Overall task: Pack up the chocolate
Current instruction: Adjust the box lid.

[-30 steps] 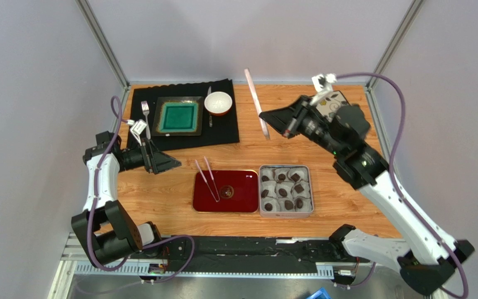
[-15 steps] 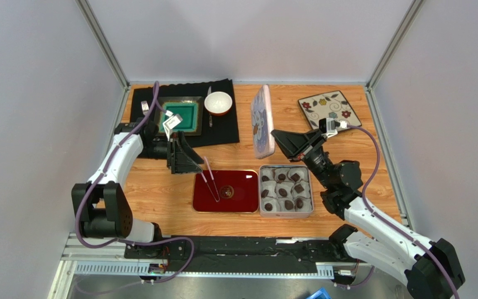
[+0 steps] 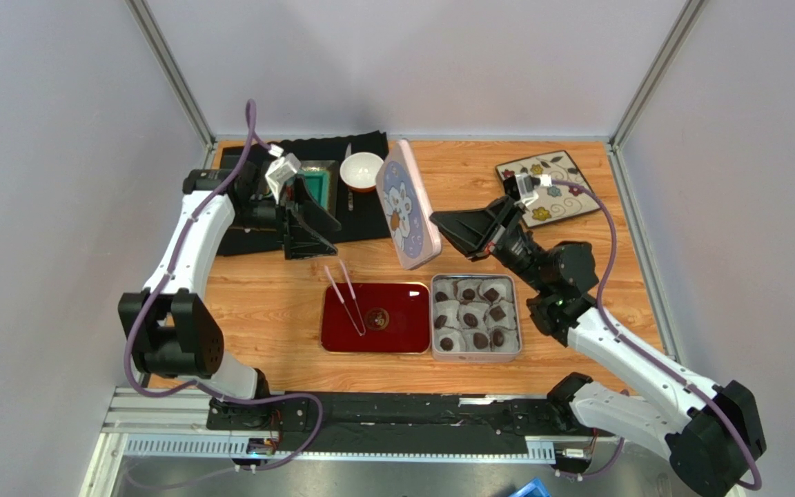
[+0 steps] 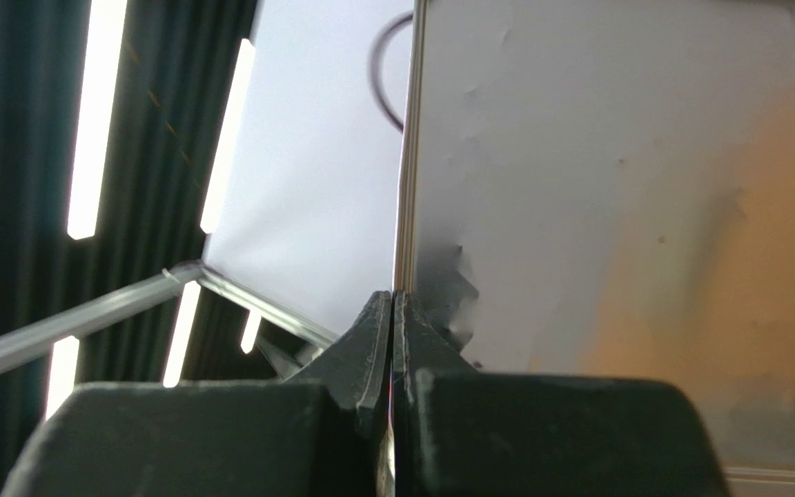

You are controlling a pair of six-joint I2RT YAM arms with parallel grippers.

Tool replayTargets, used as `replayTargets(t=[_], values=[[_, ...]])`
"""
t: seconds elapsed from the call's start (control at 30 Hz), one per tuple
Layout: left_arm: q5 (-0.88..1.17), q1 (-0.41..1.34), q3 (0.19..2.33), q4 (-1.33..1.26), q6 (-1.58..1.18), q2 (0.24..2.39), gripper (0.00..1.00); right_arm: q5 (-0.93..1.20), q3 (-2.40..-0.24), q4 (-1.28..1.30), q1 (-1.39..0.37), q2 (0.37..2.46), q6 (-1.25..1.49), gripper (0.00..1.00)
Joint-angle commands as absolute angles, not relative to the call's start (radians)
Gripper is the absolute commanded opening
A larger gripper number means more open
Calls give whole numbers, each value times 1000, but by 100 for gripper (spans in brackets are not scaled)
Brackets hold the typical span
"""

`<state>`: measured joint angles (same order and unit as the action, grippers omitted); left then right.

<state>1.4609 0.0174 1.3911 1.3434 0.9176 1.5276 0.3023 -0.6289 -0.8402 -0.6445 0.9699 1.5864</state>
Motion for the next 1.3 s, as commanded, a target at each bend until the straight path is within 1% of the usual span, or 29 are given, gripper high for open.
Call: replayTargets(t=[0.0, 0.03, 0.07, 0.1, 0.17, 0.2, 0.27, 0.3, 0.33, 0.4, 0.47, 0.5, 0.53, 0.6, 0.73, 0.93, 1.07, 1.27], values=[[1563, 12, 1418, 1406, 1253, 1317, 96, 626, -831, -505, -594, 934, 1459, 0], [1537, 12, 1345, 1355, 1259, 1272, 96, 681, -854, -395, -583, 928, 1436, 0], [1532, 12, 1300, 1303, 1261, 1185, 96, 702, -879, -364, -583, 920, 1408, 0], [1531, 12, 1204, 1204, 1270, 1140, 96, 736, -902, -347, -583, 920, 1410, 0], [1552, 12, 1110, 1093, 1261, 1006, 97, 779, -913, -339, -586, 930, 1427, 0], [1565, 11, 1056, 992, 1228, 974, 97, 810, -919, -322, -586, 931, 1424, 0], [1607, 11, 1077, 1041, 1256, 980, 97, 836, -908, -290, -586, 928, 1423, 0], [1618, 12, 1101, 1122, 1297, 992, 97, 859, -896, -296, -587, 928, 1437, 0], [1634, 12, 1101, 1140, 1354, 999, 97, 871, -882, -311, -595, 927, 1443, 0], [1634, 12, 1091, 1090, 1353, 997, 96, 894, -877, -311, -604, 923, 1443, 0], [1628, 11, 1078, 981, 1188, 986, 94, 922, -873, -290, -610, 914, 1434, 0], [1626, 9, 1062, 885, 1133, 980, 94, 926, -873, -285, -612, 908, 1431, 0], [1632, 9, 1055, 859, 1080, 973, 94, 936, -871, -272, -615, 905, 1424, 0], [1634, 9, 1048, 815, 1062, 973, 92, 942, -873, -258, -621, 897, 1414, 0], [1655, 6, 1032, 622, 818, 976, 92, 948, -873, -229, -650, 900, 1385, 0], [1762, 6, 1042, 607, 749, 1006, 92, 943, -911, -245, -692, 953, 1367, 0], [1764, 23, 1029, 609, 681, 1011, 93, 942, -934, -265, -704, 988, 1361, 0], [1767, 54, 999, 604, 566, 994, 87, 950, -960, -278, -704, 1035, 1351, 0]])
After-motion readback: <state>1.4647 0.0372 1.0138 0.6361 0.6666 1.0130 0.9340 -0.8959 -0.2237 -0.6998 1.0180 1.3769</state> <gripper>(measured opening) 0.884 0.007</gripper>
